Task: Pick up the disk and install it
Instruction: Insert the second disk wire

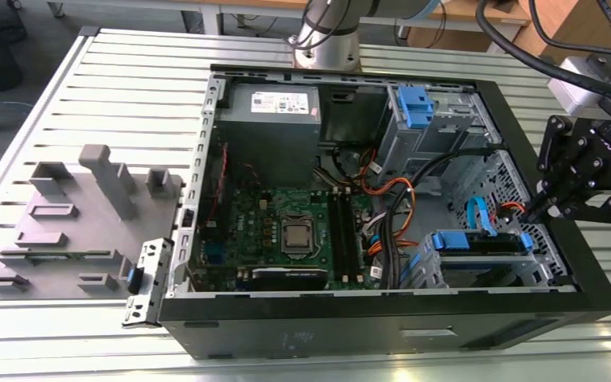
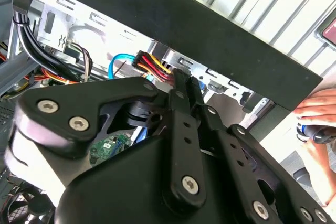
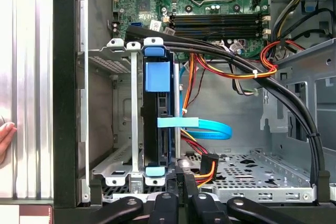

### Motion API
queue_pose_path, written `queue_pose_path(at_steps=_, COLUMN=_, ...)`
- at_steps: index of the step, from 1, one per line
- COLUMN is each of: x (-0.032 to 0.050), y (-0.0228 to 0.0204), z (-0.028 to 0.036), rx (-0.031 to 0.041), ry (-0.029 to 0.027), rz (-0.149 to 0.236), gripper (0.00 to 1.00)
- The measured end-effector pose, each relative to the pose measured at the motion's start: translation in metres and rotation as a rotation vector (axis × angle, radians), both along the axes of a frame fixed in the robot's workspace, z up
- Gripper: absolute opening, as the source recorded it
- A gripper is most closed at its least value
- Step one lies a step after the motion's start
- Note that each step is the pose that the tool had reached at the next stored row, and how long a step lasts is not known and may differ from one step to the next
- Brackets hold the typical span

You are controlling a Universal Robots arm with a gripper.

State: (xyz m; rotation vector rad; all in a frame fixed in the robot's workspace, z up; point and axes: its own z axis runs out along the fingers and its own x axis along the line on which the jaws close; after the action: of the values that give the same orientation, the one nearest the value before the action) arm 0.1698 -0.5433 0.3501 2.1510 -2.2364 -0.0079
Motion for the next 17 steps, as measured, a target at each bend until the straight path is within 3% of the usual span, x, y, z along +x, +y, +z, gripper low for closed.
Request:
queue_pose_path(at_steps=1, x=0.0000, y=0.0000, z=0.0000, rx=0.0000, ry=0.0000, rz=0.000, gripper=0.16)
queue_pose_path(at_steps=6, x=-0.0004, y=0.0001, z=-0.0001, rx=-0.0002, ry=0.0000, rz=0.000, gripper=0.16)
queue_pose_path(at_steps=17, x=-0.0200, y=-0.0004, z=-0.0012, rx=-0.0001, ry=-0.0007, rz=0.000, gripper=0.16)
